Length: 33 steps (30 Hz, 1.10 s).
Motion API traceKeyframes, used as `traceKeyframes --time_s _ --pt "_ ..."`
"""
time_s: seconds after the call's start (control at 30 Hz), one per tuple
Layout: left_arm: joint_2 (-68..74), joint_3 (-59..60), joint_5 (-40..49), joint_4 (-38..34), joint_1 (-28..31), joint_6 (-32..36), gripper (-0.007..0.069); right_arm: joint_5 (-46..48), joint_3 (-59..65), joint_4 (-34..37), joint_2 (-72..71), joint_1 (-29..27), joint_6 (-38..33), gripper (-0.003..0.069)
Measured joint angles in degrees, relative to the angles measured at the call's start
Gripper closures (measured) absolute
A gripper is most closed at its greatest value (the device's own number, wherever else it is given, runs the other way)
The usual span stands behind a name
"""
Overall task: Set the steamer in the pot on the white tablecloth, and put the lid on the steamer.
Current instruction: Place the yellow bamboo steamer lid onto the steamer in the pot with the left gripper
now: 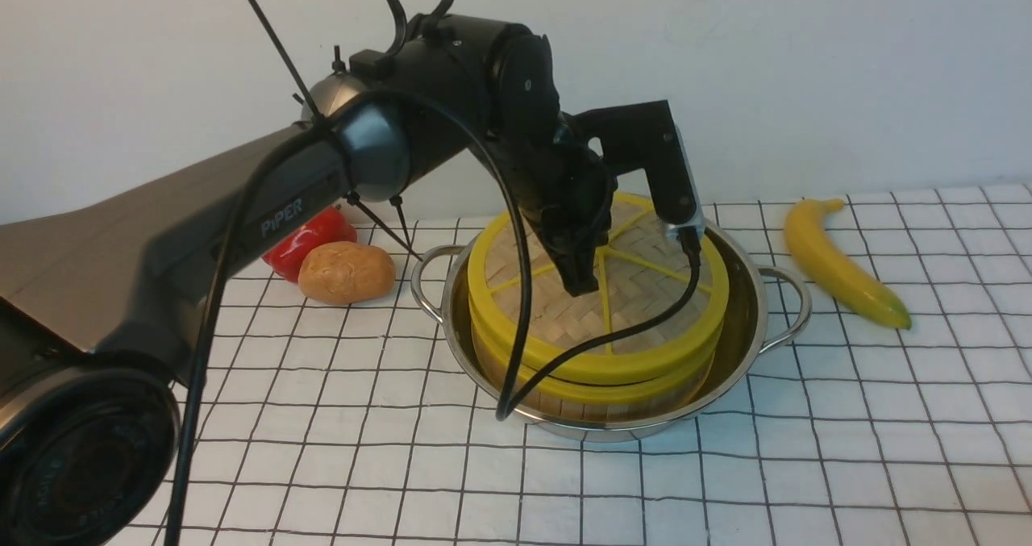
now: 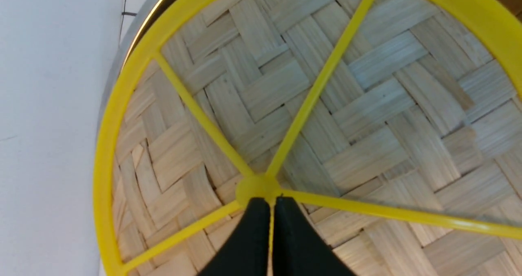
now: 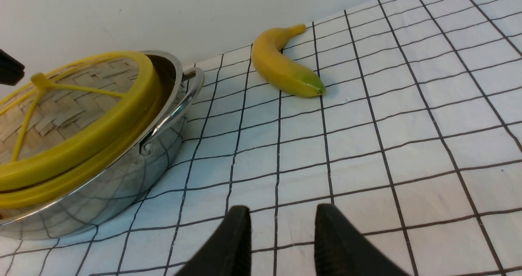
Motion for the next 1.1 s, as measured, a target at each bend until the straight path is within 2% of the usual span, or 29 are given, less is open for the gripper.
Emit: traceKeyframes --time_s 0.23,0.33,0.5,0.57,0.67,0.73,0.8,1.1 --pt "0.0 0.0 -2.78 -0.64 0.0 -0.18 0.0615 0.0 0.0 0.0 0.0 0.0 0.0 0.0419" --pt "0.0 0.0 -4.94 -0.71 0.0 -0.18 0.0582 0.0 0.0 0.0 0.0 0.0 0.0 0.0419" --pt "0.0 0.0 -6.81 -0.82 0.0 -1.19 0.0489 0.0 0.0 0.0 0.0 0.0 0.0 0.0419" --pt "0.0 0.0 -8.52 -0.82 0.0 -3.42 0.0407 0.0 0.0 0.0 0.0 0.0 0.0 0.0419" --pt "0.0 0.0 -9.95 -0.87 0.0 -6.06 0.0346 0.0 0.0 0.0 0.0 0.0 0.0 0.0419" --pt "0.0 0.0 -11.02 -0.87 0.0 -10.18 0.0284 0.0 0.0 0.0 0.0 0.0 0.0 0.0419" --pt "0.25 0.0 -11.02 -0.87 0.0 -12.88 0.0254 0.0 0.0 0.0 0.0 0.0 0.0 0.0419" --pt "3.01 0.0 -8.93 -0.6 0.0 -15.17 0.0239 0.0 0.0 0.0 0.0 0.0 0.0 0.0419"
